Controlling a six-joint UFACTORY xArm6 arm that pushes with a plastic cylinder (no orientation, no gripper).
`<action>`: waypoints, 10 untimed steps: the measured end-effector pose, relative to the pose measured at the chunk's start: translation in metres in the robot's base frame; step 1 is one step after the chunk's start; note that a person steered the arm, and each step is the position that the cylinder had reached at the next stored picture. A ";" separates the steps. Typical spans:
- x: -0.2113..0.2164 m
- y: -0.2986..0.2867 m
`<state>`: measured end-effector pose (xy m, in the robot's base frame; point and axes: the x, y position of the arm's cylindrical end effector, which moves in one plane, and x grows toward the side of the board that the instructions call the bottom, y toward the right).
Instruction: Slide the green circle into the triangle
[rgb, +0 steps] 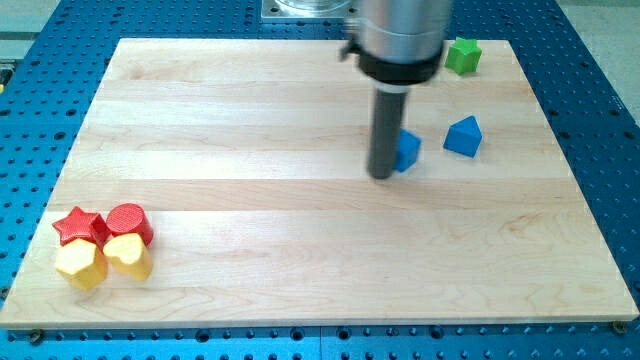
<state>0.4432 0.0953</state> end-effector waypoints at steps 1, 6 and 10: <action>-0.035 0.045; -0.127 0.060; -0.107 0.087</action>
<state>0.3360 0.1823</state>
